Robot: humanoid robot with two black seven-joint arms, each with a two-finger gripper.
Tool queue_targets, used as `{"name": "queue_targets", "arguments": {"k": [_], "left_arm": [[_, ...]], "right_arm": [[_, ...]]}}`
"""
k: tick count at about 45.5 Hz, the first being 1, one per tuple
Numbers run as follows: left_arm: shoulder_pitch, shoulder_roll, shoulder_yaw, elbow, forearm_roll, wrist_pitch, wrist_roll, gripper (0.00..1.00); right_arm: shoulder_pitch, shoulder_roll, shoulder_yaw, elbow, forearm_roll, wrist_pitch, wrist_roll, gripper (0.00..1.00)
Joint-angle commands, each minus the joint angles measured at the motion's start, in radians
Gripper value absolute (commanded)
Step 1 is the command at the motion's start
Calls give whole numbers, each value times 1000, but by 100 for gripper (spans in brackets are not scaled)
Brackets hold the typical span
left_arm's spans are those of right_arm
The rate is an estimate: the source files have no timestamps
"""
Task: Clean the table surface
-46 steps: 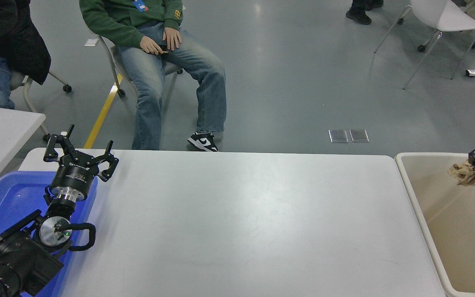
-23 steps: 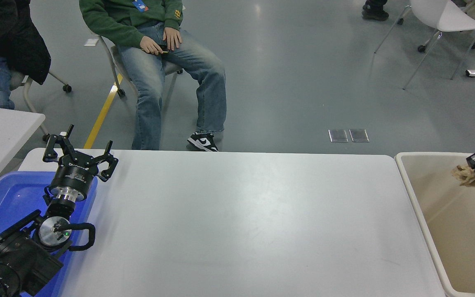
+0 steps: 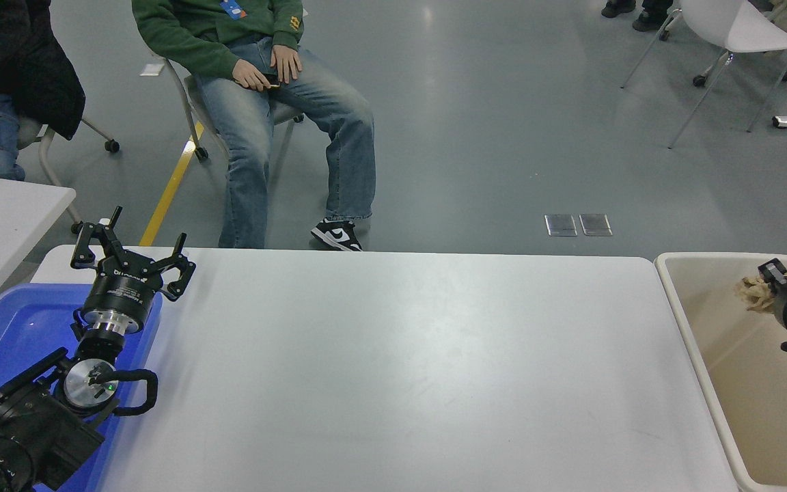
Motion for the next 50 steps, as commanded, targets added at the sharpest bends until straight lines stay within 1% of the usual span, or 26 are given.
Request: {"name": "queue_targets", "arguments": {"k": [1, 25, 31, 36, 40, 44, 50], "left_arm": [[0, 0, 0, 0, 0, 0, 1, 100], [0, 0, 0, 0, 0, 0, 1, 100], [0, 0, 0, 0, 1, 0, 1, 100], [0, 0, 0, 0, 0, 0, 1, 100], [0, 0, 0, 0, 0, 0, -1, 100], [0, 0, 0, 0, 0, 0, 1, 100], [0, 0, 0, 0, 0, 0, 1, 100]], "right_arm": [[-2, 2, 9, -1, 31, -3, 1, 99], [7, -9, 13, 10, 57, -3, 8, 99], [17, -13, 18, 11, 109, -3, 11, 99], [23, -32, 71, 25, 195, -3, 12, 99], [24, -56, 134, 69, 235, -2, 14, 99], [66, -125, 206, 161, 238, 3, 14, 99], [80, -191, 303, 322, 240, 3, 15, 99]]}}
